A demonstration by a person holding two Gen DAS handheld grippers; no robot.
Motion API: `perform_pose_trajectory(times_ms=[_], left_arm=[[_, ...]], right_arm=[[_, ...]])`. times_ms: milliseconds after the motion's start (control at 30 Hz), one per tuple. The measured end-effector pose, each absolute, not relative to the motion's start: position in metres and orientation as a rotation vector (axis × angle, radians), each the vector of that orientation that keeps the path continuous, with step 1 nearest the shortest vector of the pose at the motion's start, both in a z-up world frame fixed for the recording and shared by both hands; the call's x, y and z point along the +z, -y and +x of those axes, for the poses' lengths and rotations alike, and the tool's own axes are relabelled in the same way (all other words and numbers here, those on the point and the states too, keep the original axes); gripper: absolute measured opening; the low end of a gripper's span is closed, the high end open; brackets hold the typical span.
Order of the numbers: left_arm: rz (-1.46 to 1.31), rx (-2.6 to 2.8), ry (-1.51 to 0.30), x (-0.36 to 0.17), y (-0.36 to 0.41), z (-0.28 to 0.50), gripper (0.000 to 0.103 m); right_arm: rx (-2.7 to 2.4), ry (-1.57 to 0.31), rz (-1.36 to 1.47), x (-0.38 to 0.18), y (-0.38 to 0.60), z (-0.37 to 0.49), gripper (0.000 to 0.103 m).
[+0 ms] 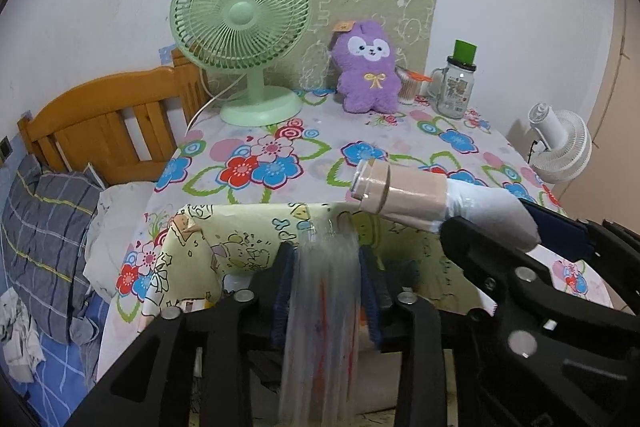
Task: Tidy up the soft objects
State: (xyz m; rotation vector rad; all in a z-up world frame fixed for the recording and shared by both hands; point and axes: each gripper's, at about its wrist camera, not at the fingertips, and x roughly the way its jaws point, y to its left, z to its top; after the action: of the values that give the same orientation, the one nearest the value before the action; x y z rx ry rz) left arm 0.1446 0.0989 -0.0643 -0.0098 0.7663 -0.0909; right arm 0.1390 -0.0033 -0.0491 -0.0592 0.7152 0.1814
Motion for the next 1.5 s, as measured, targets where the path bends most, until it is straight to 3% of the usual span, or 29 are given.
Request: perform_pose_trajectory(times_ms=[167, 333, 600, 667, 733, 800, 1500], left_arm=[[-0.007, -0.085, -0.775, -0.067, -0.105, 0.144, 0.074], [0.0, -0.085, -0.776, -0.068, -0.11, 0.136, 0.083], [0.004, -0.068, -0.783, -0.068, -0.12, 0.124, 0.09], [0.004, -0.059, -0.784, -0.068, -0.122, 0.123, 0.092], [-0.002, -0.051, -0.783, -0.068, -0.125, 0.121, 0.092], [-0.007, -0.045, -0.781, -0.068, -0.128, 0.119, 0.093], [0.026, -0.085, -0.728, -0.051, -0.092, 0.088, 0.101]], right_arm=[[0.19, -0.722, -0.084, -0.052, -0.006, 0.14, 0.053], [0.211, -0.732, -0.091, -0.056, -0.014, 0.138, 0.053], [0.258, -0.75, -0.092, -0.063, -0.028, 0.136, 0.056], [0.264, -0.749, -0.098, -0.064, -0.03, 0.136, 0.064], [0.262, -0.741, -0.104, -0.063, -0.031, 0.133, 0.08], [0.263, -0.731, -0.107, -0.061, -0.032, 0.131, 0.083], [0.188, -0.684, -0.061, -0.044, 0.012, 0.093, 0.094]])
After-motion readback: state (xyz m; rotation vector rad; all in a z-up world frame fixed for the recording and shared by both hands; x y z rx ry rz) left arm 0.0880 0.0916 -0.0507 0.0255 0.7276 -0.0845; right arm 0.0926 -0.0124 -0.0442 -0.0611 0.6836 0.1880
